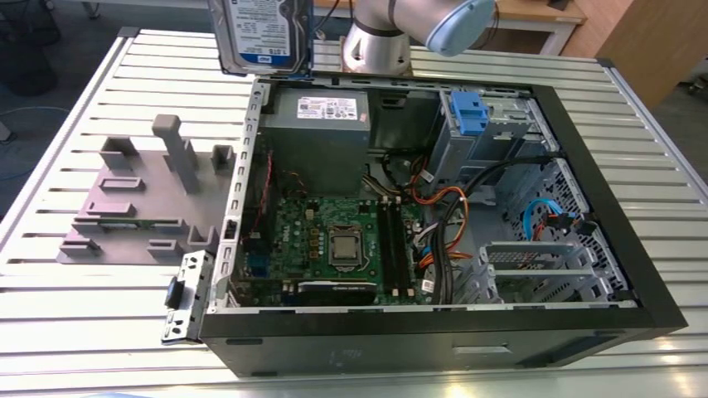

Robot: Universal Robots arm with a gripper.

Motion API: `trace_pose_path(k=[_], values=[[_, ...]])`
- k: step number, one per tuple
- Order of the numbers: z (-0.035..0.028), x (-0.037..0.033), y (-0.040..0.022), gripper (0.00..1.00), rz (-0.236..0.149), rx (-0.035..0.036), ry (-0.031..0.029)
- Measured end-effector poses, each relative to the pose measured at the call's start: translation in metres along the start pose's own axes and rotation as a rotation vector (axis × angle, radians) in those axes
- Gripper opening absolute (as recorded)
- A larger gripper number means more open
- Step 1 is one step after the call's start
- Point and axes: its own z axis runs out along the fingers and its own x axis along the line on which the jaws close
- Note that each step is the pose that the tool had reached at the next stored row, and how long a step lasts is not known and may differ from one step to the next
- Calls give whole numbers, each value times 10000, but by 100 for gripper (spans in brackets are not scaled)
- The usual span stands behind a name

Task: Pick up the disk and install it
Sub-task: 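Pick up the disk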

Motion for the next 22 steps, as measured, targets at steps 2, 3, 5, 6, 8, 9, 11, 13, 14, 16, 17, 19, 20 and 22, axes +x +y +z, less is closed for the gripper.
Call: trace_pose_path(k=[2,3,5,6,8,9,11,13,14,16,17,19,20,22], values=[[0,0,-5,37,1,0,0],[0,0,-8,37,0,0,0],[-1,-1,-13,37,1,-1,0],[-1,-1,-16,37,0,-1,1],[-1,-1,-21,37,0,0,0],[-1,-1,-24,37,1,-1,0],[-1,-1,-29,37,0,0,0],[-1,-1,-35,37,1,0,0],[-1,-1,-37,37,0,-1,0],[-2,-2,-43,37,0,-1,0],[-1,-2,-46,37,0,0,0],[-1,-2,-52,37,1,0,0],[-2,-2,-55,37,0,0,0],[-2,-2,-61,37,0,-1,0]])
